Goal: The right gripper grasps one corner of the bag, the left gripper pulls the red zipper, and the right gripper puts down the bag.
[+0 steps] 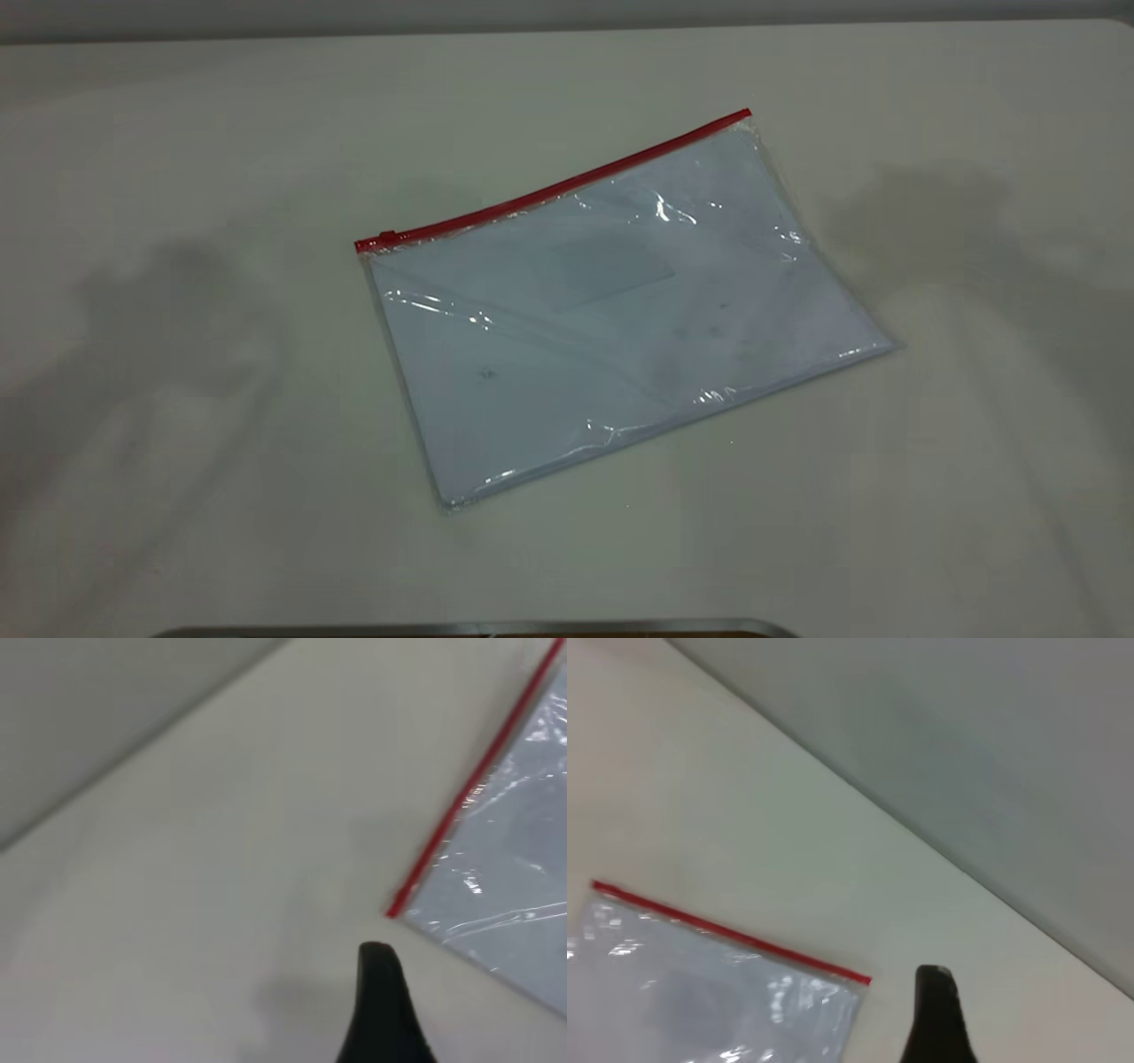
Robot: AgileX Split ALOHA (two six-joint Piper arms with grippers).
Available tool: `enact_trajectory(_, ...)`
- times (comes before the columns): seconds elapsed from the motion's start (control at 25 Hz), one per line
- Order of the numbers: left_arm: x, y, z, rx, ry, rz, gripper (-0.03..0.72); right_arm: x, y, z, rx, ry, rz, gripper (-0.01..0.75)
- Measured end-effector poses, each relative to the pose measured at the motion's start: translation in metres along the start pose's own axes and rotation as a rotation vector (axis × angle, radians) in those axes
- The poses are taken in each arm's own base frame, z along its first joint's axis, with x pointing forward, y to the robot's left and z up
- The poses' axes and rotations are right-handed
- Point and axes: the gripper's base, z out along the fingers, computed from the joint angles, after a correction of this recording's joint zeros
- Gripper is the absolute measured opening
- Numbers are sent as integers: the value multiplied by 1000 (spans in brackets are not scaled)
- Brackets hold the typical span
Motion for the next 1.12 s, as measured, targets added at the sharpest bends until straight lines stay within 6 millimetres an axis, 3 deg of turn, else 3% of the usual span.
enact_trajectory(0.24,8,-21,-72,-58,-84,13,586,-5,44,-90,-46,4,9,589)
enact_trajectory(0.44,25,-41,-112,-36,-70,31,586,-7,66,-142,2,-93,34,589)
enact_trajectory(0.56,37,-52,-127,0,-19,30,586,2,82,-164,13,-121,50,589)
enact_trajectory(0.84,53,-66,-148,-15,-58,-106,586,57,127,-199,13,-124,62,589)
enact_trajectory(1.12,94,-90,-162,-24,-91,-192,586,135,176,-219,18,-139,60,589)
